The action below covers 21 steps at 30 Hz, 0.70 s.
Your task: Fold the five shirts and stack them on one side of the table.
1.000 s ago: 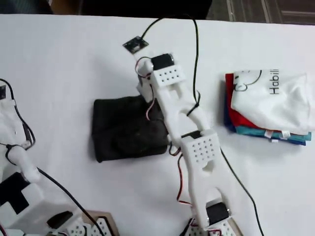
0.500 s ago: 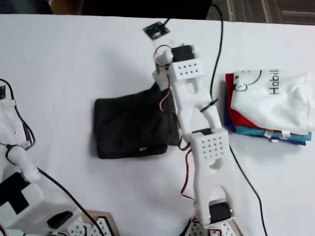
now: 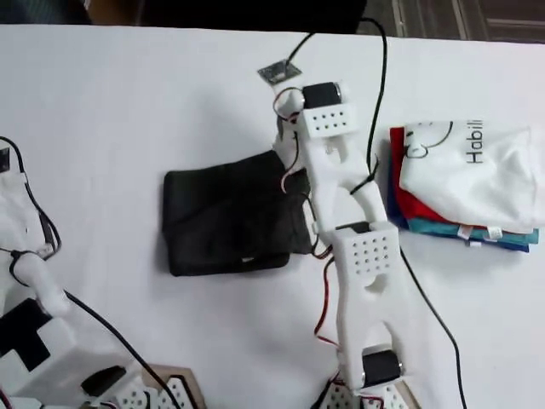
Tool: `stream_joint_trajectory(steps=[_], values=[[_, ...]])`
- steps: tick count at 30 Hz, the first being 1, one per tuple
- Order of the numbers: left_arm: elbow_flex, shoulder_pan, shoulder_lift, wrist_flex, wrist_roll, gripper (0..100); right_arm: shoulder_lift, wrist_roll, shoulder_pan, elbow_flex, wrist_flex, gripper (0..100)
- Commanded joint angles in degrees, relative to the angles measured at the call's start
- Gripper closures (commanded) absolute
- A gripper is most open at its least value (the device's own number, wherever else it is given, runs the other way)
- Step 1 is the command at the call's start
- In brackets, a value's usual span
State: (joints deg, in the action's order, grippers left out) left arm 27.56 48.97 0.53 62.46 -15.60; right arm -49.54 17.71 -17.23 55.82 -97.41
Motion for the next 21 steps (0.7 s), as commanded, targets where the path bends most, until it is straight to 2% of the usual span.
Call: stream_joint_trajectory(steps=[1, 5, 8, 10, 15, 19, 21], values=[[-1.98, -1.58, -3.08, -0.35, 0.26, 97, 12.09, 1.05, 0.84, -1.49, -0.66, 83.6], [-6.55, -7.21, -2.81, 1.67, 0.26, 97, 23.34, 1.23, 0.75, -13.89, -0.66, 92.2], [-11.74, -14.95, -2.81, 6.15, 0.26, 97, 32.4, 1.23, 1.01, -28.66, -0.31, 98.5], [-15.6, -20.66, -2.64, 8.62, 0.53, 97, 38.2, 1.23, 1.27, -39.82, 2.07, 97.6], [-20.7, -32.53, 1.41, 9.14, 3.69, 98, 56.13, 1.23, -0.57, -69.98, 20.26, 97.7], [-25.89, -37.45, 10.37, 9.85, 6.95, 98, 67.65, -0.26, -5.49, -90.64, 33.19, 97.7], [-28.26, -39.38, 14.51, 10.99, 7.91, 98, 70.37, -0.53, -7.08, -95.82, 37.85, 97.7]])
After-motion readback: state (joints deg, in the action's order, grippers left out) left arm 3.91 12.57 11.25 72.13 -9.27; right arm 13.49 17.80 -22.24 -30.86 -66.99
